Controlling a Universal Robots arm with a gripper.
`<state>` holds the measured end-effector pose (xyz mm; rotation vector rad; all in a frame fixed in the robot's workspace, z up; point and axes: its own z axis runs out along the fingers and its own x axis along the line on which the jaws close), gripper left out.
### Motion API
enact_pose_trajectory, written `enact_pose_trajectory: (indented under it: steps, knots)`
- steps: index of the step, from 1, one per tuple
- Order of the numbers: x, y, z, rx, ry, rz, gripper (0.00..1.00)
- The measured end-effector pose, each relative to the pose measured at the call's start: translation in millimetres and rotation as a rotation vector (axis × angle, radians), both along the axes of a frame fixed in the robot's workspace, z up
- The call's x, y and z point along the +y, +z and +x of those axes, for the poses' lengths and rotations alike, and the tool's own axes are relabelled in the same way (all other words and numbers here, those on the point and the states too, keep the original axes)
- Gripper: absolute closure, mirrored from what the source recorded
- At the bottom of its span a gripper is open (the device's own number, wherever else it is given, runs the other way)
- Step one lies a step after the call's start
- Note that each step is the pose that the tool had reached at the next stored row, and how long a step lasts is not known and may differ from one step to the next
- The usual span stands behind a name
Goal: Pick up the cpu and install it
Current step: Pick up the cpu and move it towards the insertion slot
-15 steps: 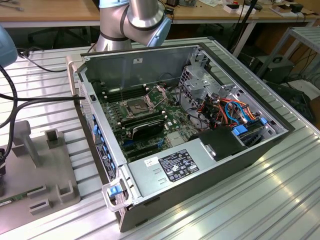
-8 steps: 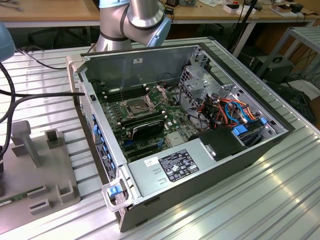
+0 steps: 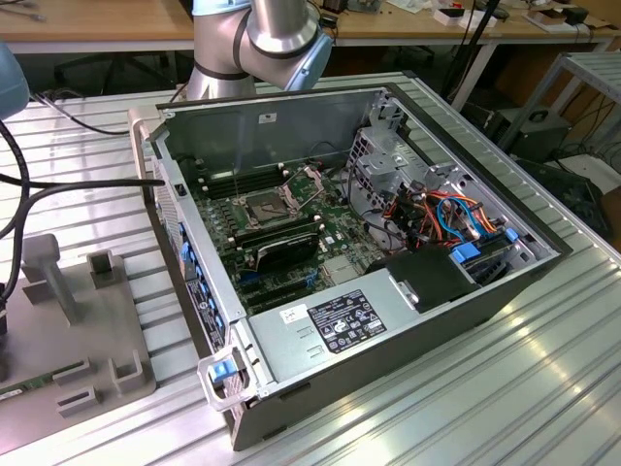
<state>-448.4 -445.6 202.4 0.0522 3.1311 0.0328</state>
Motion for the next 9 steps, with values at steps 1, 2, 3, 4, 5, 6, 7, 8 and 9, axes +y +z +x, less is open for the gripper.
enact_pose_trajectory:
  steps: [1, 2, 3, 4, 5, 6, 7, 8, 9]
  knots:
    - [0.0, 0.0, 0.0, 0.0, 0.0, 0.0, 0.45]
    - [0.0, 0.1, 0.0, 0.0001, 0.0, 0.0, 0.45]
    - [0.0, 0.4, 0.0, 0.0001, 0.0, 0.0, 0.45]
    - [0.0, 1.1, 0.0, 0.0003, 0.0, -0.0004, 0.45]
    - [-0.1, 2.0, -0.1, 0.0004, 0.0, -0.0004, 0.45]
    - [0.0, 2.9, 0.0, 0.0001, 0.0, -0.0002, 0.45]
    - [0.0, 4.1, 0.0, 0.0001, 0.0, -0.0003, 0.45]
    - [0.0, 5.0, 0.0, 0.0001, 0.0, -0.0004, 0.45]
    - [0.0, 5.7, 0.0, 0.0, 0.0, -0.0005, 0.45]
